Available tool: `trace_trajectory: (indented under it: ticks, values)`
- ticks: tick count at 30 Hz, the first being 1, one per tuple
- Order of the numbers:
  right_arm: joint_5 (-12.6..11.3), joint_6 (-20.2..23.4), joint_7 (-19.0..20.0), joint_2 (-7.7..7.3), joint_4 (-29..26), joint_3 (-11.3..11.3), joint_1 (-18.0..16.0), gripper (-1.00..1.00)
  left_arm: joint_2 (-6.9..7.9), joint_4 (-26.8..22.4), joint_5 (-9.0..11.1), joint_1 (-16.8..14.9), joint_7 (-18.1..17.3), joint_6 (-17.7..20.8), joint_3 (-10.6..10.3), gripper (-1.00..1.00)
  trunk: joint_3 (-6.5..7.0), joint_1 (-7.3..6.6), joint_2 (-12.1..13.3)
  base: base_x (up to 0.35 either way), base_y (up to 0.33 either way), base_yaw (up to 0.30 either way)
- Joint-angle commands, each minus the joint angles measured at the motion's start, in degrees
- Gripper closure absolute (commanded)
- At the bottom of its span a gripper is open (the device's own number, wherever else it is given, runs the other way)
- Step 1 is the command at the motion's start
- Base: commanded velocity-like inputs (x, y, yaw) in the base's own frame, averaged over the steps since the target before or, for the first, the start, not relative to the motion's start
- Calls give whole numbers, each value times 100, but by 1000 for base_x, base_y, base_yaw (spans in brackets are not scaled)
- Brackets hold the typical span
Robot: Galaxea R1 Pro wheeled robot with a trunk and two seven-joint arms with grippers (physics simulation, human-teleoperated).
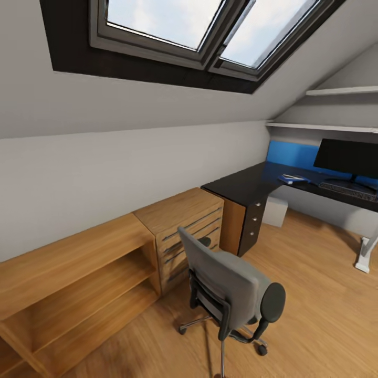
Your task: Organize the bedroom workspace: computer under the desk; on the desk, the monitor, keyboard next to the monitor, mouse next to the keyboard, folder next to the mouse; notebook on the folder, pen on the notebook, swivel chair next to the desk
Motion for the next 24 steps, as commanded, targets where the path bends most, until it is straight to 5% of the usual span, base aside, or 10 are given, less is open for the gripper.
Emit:
trace_trajectory:
  ticks: [1, 24]
  values:
    - [53, -25, 15, 1, 13, -48, -8, -100, 3, -4, 15, -2, 47, -13, -50, -100, -5, 1, -6, 0, 0, -296]
    - [53, -25, 15, 1, 18, -48, -8, -100, 3, -3, 24, -2, 47, 56, -62, -100, 50, 1, -6, 0, 0, -296]
